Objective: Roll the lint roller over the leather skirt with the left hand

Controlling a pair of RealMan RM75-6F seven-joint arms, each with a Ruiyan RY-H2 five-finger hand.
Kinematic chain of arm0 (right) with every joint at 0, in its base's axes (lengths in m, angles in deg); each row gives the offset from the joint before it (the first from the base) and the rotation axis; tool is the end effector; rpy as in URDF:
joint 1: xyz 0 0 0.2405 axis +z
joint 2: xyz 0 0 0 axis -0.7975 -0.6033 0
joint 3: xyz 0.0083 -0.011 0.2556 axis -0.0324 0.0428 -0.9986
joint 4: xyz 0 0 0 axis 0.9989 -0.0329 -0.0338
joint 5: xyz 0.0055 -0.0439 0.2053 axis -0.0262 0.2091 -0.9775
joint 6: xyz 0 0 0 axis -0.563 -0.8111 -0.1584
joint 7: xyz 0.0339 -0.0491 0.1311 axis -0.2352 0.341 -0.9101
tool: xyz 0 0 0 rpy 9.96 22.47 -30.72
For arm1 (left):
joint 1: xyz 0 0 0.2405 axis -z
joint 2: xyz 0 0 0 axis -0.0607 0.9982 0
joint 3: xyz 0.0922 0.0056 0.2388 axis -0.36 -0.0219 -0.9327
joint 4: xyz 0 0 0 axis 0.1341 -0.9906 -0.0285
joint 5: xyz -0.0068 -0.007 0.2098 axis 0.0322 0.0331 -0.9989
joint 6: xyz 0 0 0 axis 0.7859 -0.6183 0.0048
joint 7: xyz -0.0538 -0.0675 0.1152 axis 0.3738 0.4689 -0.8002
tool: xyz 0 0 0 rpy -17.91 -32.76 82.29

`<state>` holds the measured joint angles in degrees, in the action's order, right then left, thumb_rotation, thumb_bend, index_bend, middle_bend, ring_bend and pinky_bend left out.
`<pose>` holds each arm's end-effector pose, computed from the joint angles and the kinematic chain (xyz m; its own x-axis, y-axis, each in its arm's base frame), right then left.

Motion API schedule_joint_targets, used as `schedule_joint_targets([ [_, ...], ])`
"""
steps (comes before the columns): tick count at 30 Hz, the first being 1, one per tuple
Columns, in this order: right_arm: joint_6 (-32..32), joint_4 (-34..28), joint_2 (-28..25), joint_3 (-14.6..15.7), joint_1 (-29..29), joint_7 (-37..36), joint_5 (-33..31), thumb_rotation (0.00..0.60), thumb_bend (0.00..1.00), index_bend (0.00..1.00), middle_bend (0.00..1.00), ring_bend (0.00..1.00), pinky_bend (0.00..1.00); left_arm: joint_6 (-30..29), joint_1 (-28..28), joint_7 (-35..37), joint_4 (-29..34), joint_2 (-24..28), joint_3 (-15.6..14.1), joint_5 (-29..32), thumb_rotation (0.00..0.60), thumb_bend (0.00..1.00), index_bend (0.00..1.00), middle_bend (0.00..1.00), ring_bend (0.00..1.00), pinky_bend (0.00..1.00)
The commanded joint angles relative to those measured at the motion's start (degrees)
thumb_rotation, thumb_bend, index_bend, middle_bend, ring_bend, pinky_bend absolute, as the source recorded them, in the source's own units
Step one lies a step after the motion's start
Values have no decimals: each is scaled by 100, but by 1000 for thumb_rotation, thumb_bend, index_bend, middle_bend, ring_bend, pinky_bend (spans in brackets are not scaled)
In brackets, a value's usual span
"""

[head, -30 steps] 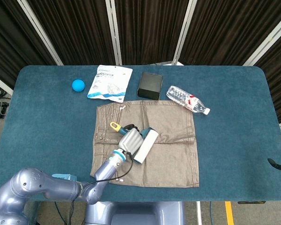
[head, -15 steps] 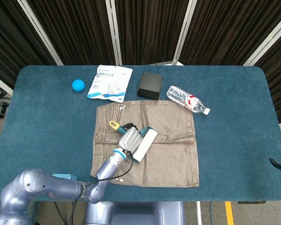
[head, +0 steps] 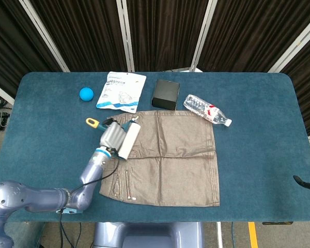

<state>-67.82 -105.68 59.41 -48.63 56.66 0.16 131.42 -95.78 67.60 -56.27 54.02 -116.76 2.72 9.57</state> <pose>-0.3285 -0.1956 0.2203 0.4261 0.0694 0.9020 -0.8908 0.2059 0.4050 -0.1140 0.3814 -0.0500 0.9949 -0.0921 0.0412 0.0010 -0.3994 -0.9168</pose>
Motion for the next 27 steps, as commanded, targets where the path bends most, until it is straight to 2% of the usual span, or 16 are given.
schedule_joint_targets([
  [1, -13, -14, 9, 3, 3, 24, 12, 600, 0, 0, 0, 0, 0, 50, -136, 152, -100, 129, -100, -14, 600, 697, 627, 518, 408, 466],
  [15, -33, -61, 57, 51, 24, 178, 97, 600, 0, 0, 0, 0, 0, 258, -592, 670, -555, 421, -297, -150, 600, 697, 627, 519, 409, 466],
  [27, -88, -108, 64, 90, 12, 207, 202, 600, 0, 0, 0, 0, 0, 366, -977, 1310, -564, 733, -253, -281, 600, 698, 627, 519, 408, 466],
])
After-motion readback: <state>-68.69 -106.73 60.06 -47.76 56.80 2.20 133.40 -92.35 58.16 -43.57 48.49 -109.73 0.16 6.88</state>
